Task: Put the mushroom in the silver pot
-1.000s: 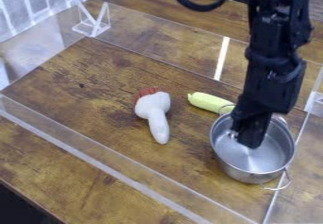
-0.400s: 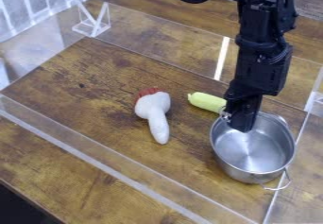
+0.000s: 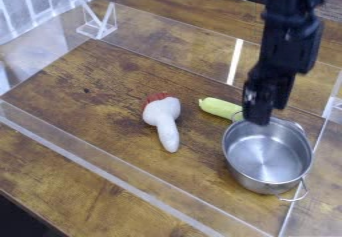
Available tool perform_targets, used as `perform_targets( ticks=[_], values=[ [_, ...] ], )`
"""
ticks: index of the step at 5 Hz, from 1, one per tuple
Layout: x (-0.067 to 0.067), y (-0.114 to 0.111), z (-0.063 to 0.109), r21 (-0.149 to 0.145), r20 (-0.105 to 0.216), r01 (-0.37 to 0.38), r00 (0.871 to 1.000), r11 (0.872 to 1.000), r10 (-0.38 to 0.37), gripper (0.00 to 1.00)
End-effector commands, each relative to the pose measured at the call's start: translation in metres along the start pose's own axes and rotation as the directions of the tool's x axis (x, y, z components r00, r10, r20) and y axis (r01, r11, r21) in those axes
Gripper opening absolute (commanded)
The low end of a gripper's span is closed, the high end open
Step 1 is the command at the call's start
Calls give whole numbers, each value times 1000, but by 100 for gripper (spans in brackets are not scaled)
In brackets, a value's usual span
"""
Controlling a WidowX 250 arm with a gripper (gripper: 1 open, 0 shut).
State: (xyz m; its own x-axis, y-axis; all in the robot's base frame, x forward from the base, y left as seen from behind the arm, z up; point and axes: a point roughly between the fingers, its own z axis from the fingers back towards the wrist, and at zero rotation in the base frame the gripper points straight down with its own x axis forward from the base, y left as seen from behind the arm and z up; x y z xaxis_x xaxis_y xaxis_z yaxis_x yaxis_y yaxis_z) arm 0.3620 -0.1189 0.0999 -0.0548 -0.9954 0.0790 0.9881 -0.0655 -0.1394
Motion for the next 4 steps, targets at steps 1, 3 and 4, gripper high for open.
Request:
perform_targets(
  ticks=[1,3,4],
  values=[
    [-30,-5,35,24,-18,89,996,996,-88,100],
    [-79,-36,47,25,-88,255,964,967,-252,100],
    [-93,-48,45,42,-70,227,972,973,-224,100]
  ],
)
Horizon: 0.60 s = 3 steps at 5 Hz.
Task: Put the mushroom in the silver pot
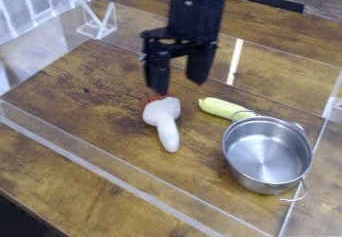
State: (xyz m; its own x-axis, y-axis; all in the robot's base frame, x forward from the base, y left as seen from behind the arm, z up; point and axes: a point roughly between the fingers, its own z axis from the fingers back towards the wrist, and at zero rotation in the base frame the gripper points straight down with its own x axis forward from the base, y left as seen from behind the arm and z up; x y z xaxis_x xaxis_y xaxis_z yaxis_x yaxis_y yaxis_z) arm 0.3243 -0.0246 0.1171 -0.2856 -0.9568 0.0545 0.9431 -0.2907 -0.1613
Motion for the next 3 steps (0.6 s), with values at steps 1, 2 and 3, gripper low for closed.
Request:
perform_targets(
  ticks=[1,2,3],
  values=[
    [-11,-12,21,94,12,-21,1000,995,20,100],
    [-15,-15,11,101,30,-14,999,995,11,100],
    [-17,-17,1,110,53,-14,999,994,8,100]
  ],
)
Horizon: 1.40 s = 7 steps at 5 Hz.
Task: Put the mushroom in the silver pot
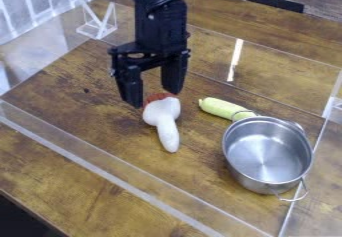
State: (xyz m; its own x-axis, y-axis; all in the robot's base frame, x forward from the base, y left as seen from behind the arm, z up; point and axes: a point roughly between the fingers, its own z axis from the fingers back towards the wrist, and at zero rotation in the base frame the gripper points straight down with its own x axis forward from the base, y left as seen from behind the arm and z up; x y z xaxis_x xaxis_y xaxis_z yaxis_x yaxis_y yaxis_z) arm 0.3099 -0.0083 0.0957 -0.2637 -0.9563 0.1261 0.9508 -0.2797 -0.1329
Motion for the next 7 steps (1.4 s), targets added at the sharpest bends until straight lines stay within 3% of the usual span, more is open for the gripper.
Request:
perform_targets(
  ticks=[1,2,4,7],
  values=[
    [-6,4,13,101,21,-65,998,993,63,100],
    [-9,9,2,111,55,-131,991,985,126,100],
    [8,10,-30,121,90,-177,982,977,167,100],
    [-4,42,-44,153,117,-289,955,945,273,100]
  ],
)
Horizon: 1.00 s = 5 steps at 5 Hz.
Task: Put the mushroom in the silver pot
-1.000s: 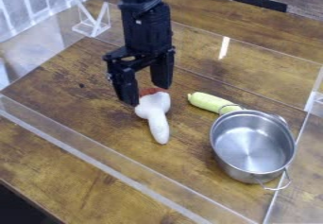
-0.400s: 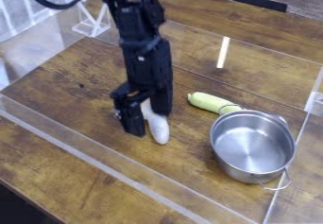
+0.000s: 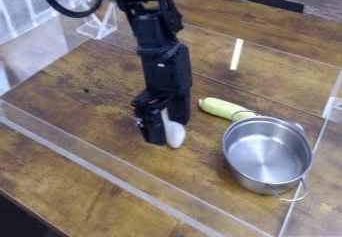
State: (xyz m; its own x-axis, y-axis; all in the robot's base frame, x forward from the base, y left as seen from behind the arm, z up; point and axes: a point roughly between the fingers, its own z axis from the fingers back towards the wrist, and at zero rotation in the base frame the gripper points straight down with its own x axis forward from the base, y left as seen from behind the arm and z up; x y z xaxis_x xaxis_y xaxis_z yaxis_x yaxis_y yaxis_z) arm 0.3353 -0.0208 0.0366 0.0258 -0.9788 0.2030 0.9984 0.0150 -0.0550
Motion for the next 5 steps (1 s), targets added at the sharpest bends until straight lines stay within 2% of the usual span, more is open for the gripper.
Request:
perform_targets(
  ticks=[1,2,4,5],
  values=[
    [1,20,1,52,1,-47,999,998,47,0],
    [-3,28,1,53,0,-100,995,994,100,0],
    [-29,14,16,42,5,-218,976,975,218,0],
    [-13,7,38,41,-31,-184,982,982,185,0]
  ],
)
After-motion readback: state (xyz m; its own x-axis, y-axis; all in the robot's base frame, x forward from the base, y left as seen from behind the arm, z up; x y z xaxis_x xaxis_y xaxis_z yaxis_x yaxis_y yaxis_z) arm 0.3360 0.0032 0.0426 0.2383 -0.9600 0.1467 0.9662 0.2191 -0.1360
